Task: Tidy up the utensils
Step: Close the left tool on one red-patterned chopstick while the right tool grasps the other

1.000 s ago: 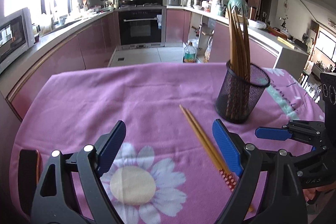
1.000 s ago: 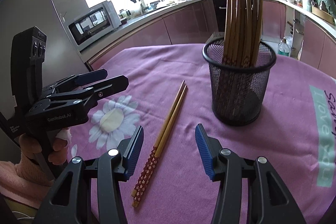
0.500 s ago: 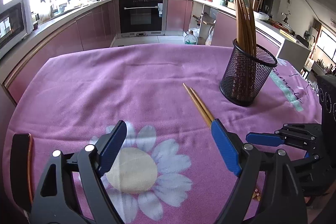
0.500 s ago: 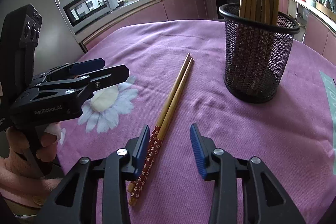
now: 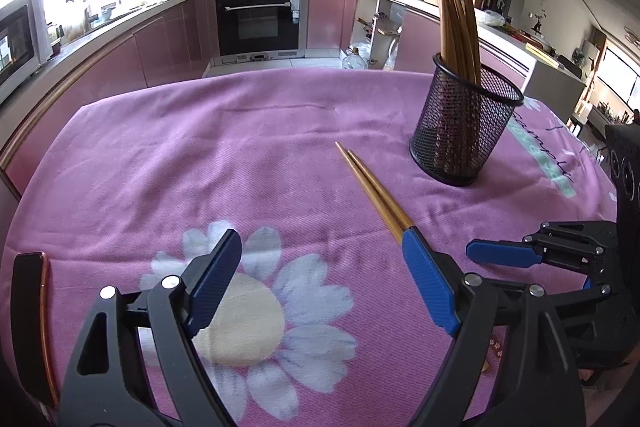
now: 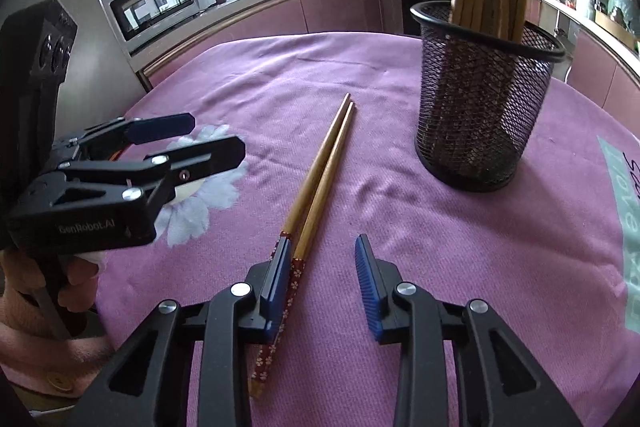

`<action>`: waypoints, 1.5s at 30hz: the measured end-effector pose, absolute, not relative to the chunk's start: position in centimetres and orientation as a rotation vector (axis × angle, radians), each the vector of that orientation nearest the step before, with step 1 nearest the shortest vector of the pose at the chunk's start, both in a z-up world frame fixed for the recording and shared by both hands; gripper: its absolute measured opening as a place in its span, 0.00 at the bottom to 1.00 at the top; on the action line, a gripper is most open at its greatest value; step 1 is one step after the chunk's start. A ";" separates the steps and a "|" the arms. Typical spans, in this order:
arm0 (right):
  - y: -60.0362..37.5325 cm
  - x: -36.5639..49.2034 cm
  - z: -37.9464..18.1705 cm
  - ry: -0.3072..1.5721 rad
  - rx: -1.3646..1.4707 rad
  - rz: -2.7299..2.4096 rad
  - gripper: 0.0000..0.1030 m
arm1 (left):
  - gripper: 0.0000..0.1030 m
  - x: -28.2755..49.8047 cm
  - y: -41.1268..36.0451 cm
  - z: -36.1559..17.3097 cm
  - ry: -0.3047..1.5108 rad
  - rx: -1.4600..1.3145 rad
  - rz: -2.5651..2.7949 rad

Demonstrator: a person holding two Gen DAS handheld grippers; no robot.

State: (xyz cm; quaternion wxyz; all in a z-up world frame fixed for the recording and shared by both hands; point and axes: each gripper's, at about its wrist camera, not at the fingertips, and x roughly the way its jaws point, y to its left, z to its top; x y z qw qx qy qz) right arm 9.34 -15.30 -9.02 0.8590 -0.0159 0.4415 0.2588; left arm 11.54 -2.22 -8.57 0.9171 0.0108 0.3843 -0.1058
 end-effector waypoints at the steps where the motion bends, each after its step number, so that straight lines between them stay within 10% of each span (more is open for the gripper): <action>1: -15.5 9.4 -9.0 0.930 -0.021 0.542 0.30 | 0.78 11.6 -2.4 -8.7 0.794 0.028 -0.223; 28: -16.5 11.3 -9.2 0.941 0.060 0.564 0.29 | 0.19 12.2 -4.4 -11.5 0.934 0.020 -0.339; 45: -14.1 13.8 -9.3 0.922 -0.037 0.527 0.21 | 0.27 14.7 -4.9 -11.5 0.915 0.078 -0.310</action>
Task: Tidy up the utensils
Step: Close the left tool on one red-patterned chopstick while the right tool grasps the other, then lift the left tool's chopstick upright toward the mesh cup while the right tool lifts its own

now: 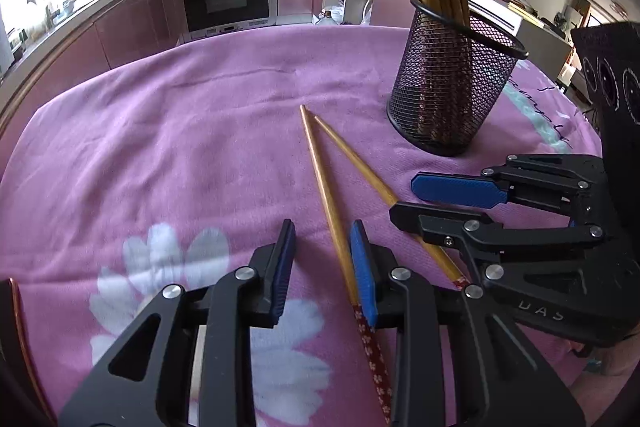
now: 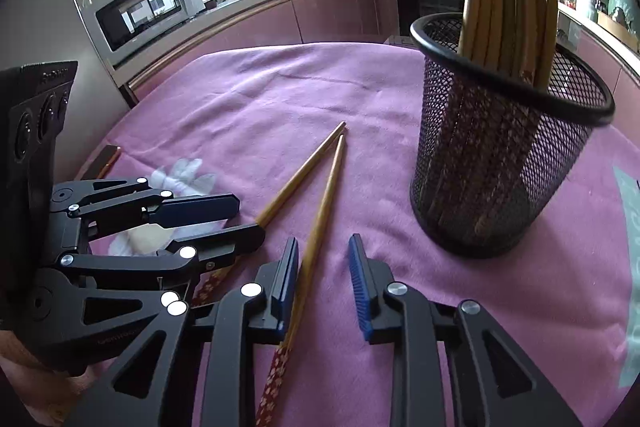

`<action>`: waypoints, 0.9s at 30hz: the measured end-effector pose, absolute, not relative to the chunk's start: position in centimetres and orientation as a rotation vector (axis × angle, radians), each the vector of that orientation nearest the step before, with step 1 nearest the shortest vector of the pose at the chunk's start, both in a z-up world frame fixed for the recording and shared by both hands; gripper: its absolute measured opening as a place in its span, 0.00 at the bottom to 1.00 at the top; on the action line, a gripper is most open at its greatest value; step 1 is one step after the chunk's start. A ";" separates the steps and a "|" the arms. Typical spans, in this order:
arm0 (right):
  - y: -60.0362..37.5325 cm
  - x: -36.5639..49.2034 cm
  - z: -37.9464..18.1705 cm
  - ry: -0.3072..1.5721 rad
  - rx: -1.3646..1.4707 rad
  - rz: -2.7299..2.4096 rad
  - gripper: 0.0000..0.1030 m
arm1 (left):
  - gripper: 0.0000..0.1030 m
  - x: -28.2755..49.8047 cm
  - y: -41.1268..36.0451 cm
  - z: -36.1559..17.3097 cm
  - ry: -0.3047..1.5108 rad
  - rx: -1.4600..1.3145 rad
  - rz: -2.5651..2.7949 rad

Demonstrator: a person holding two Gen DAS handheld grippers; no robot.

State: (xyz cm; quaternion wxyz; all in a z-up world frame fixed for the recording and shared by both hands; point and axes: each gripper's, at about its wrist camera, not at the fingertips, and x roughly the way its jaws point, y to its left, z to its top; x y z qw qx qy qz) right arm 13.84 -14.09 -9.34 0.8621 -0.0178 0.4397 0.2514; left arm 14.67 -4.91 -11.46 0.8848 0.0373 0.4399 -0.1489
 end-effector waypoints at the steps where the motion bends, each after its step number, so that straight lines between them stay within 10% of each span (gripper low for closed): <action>1: -14.0 14.0 -9.4 0.922 -0.042 0.524 0.20 | 0.24 14.9 -4.9 -11.5 0.914 0.075 -0.306; 27: -15.0 14.7 -9.2 0.912 0.026 0.492 0.05 | 0.07 16.2 -5.3 -11.6 0.905 0.004 -0.267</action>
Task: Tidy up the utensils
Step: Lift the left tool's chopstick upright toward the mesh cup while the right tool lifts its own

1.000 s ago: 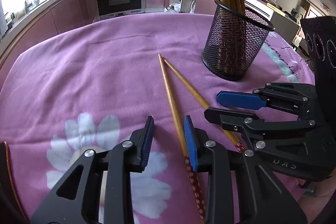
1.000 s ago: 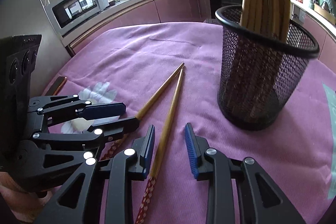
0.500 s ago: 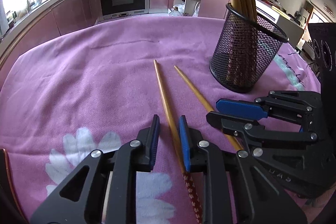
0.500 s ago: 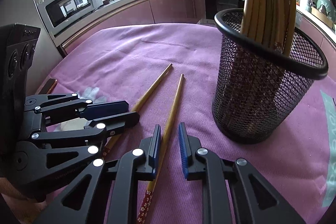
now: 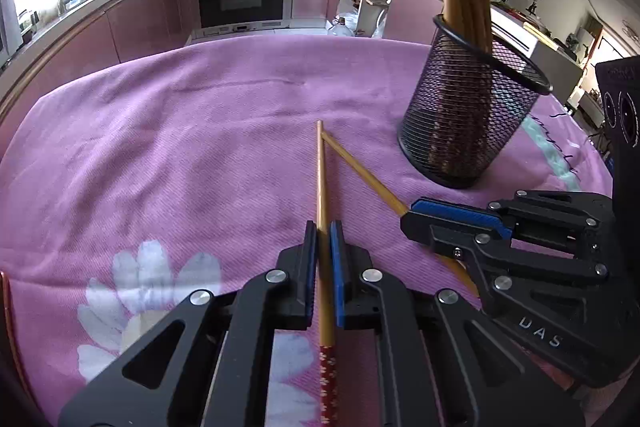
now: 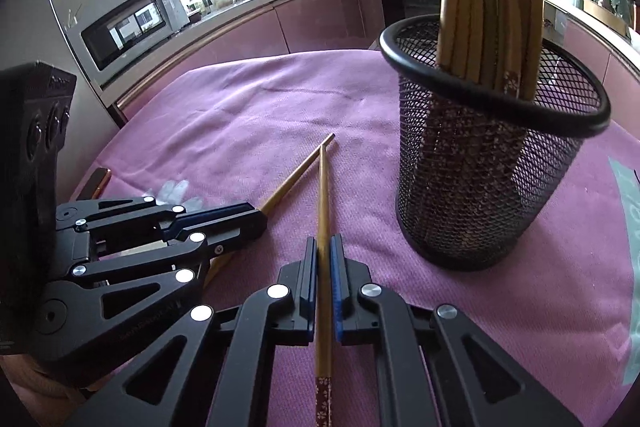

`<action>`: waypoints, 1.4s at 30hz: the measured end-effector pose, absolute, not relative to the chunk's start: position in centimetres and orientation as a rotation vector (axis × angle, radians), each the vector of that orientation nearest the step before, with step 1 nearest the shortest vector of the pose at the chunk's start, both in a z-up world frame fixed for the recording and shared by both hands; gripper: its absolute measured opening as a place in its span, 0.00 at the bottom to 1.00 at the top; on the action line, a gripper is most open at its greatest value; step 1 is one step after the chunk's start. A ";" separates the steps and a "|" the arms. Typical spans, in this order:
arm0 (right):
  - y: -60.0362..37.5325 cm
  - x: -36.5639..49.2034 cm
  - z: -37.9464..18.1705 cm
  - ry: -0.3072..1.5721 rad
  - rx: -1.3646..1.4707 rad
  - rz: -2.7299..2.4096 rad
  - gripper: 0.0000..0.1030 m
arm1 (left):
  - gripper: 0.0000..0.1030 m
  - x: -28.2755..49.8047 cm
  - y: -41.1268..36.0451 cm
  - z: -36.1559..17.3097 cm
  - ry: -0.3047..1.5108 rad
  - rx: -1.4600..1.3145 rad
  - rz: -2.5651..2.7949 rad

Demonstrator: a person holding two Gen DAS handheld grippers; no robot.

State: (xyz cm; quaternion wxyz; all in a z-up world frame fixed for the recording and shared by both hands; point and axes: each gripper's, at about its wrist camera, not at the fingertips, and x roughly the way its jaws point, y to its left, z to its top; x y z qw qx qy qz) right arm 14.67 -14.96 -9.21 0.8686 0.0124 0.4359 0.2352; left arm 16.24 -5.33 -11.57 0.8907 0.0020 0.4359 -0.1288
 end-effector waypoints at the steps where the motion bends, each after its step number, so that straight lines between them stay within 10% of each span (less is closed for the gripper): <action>1: -15.0 14.5 -9.1 0.909 0.032 0.496 0.05 | 0.07 16.1 -5.3 -11.5 0.903 0.002 -0.269; 42: -20.2 9.6 -2.1 0.657 0.153 0.547 0.05 | 0.07 10.3 -4.5 -3.8 0.722 -0.094 -0.400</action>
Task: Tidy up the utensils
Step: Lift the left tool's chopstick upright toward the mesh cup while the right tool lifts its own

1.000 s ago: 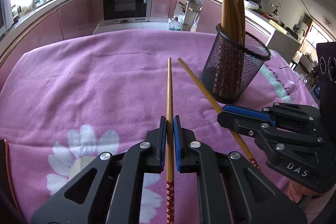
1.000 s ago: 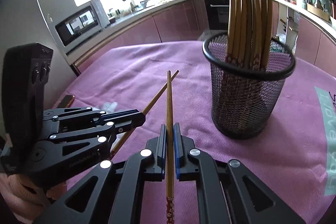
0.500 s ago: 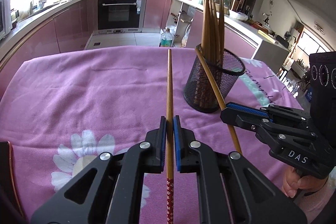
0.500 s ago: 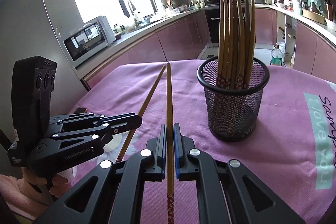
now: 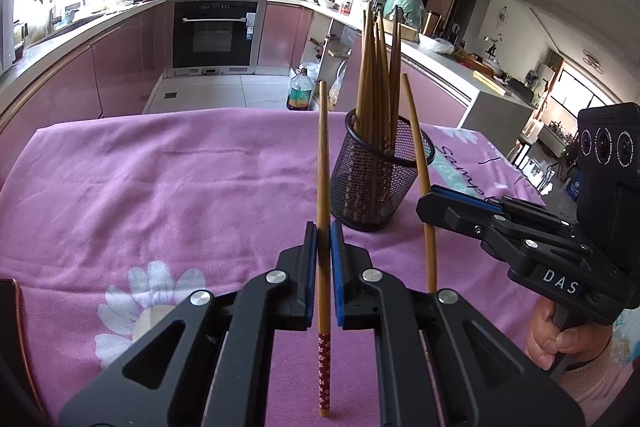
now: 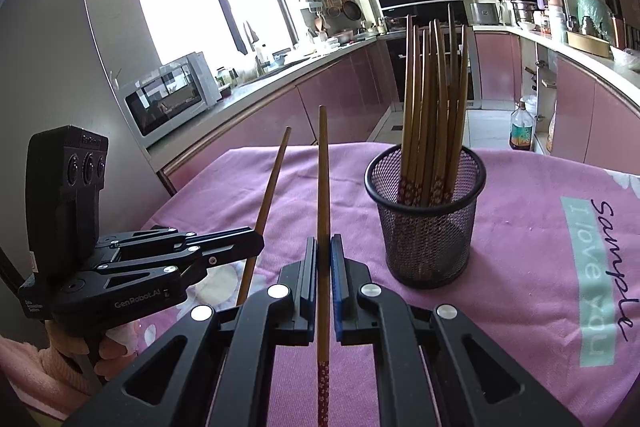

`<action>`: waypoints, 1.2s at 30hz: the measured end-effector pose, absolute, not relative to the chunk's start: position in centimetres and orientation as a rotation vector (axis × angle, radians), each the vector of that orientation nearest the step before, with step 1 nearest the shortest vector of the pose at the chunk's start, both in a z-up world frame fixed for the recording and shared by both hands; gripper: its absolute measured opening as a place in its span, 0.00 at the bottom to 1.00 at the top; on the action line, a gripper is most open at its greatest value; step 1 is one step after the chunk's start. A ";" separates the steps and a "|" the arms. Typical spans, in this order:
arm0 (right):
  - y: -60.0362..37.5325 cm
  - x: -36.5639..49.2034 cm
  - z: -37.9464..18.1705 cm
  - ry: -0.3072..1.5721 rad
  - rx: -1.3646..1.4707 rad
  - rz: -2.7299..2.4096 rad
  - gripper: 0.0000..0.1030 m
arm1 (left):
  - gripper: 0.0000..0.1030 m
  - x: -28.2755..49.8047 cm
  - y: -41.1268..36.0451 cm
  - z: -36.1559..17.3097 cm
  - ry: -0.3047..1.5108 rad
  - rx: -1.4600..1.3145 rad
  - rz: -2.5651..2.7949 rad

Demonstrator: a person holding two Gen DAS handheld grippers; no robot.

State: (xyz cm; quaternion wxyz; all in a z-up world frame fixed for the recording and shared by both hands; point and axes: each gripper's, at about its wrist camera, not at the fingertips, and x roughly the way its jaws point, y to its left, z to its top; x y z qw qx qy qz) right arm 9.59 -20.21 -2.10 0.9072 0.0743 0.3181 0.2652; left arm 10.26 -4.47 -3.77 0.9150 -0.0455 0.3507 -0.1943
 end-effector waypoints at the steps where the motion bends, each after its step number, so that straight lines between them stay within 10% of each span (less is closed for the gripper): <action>1: -20.3 9.6 -2.0 0.654 0.153 0.547 0.05 | 0.07 10.1 -4.5 -3.6 0.717 -0.095 -0.404; 36: -22.4 9.5 0.3 0.564 0.167 0.522 0.05 | 0.07 9.6 -4.7 -0.8 0.643 -0.115 -0.457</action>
